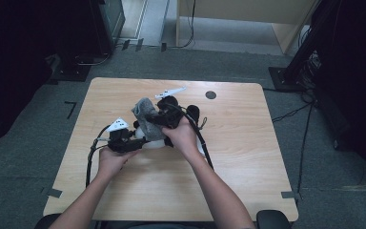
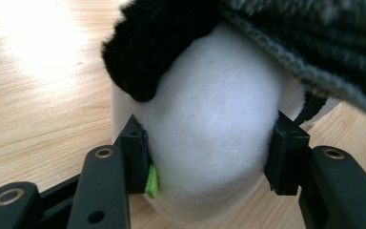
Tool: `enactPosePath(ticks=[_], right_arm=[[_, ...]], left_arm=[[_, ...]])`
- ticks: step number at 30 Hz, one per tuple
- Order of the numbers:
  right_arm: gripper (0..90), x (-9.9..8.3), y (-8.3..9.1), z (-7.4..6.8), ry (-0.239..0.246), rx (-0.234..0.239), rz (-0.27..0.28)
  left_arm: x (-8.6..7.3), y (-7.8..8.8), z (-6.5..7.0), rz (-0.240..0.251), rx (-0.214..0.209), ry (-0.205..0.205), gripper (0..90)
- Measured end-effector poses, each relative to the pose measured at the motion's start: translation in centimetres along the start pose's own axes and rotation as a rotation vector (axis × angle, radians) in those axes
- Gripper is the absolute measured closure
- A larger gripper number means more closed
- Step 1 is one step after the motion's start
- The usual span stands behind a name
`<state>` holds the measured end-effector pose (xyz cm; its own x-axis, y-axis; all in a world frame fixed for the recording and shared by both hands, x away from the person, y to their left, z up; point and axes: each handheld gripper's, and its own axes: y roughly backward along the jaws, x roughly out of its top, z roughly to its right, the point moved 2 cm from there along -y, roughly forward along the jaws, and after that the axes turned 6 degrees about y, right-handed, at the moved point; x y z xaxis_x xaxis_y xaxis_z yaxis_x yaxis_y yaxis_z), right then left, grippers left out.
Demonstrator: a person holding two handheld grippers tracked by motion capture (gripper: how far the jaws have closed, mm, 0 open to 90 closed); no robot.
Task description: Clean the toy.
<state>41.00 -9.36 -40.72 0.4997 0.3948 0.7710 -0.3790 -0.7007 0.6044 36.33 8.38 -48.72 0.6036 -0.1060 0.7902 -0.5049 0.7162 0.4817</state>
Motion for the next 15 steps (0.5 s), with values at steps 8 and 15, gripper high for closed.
enactPosePath(ticks=[8,15], right_arm=[[77.3,-1.0,2.3,1.7,-0.01,-0.071,-0.017],[77.1,-2.7,4.9,4.1,-0.053,-0.107,-0.027]], left_arm=[[0.1,0.0,-0.2,-0.009,-0.008,0.026,46.3],[0.2,-0.1,-0.1,-0.01,-0.013,0.019,46.3]])
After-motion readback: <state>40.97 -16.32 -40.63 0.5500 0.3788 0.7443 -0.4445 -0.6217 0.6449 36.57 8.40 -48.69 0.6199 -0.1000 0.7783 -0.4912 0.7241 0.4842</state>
